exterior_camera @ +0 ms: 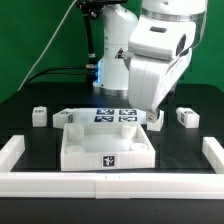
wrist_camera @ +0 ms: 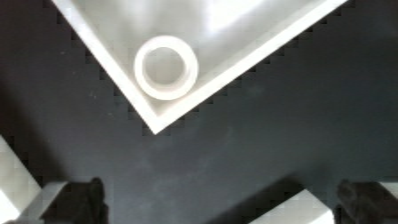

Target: Assemble one leg

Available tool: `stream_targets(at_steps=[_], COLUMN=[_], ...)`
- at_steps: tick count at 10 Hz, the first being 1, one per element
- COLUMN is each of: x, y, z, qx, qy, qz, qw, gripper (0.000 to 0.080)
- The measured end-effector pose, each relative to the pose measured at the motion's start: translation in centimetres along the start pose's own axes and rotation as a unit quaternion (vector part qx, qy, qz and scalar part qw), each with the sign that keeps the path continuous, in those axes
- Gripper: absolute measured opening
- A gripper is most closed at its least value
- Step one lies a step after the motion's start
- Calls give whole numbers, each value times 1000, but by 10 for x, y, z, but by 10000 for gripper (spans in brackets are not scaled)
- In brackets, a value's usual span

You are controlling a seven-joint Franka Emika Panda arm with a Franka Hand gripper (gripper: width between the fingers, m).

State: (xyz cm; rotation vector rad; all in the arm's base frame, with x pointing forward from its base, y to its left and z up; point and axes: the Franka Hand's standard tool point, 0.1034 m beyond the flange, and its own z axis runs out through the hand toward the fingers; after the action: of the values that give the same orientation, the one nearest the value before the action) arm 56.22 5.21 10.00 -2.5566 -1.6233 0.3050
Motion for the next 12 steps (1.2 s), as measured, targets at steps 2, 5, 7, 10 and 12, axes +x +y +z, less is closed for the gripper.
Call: stream_targets(at_steps=[2,5,7,10,12], x=[0,-23,-39,-43,-44], y=[0,-24,-38,-41,-42], z=[0,13,29,35,36], qx=[-1,-39,-67,-68,-67], qy=[0,21,35,37,36], qz=[-1,-46,-79,-84,-84], qw=[1000,998,994,993,994], gripper=[650,650,650,650,650])
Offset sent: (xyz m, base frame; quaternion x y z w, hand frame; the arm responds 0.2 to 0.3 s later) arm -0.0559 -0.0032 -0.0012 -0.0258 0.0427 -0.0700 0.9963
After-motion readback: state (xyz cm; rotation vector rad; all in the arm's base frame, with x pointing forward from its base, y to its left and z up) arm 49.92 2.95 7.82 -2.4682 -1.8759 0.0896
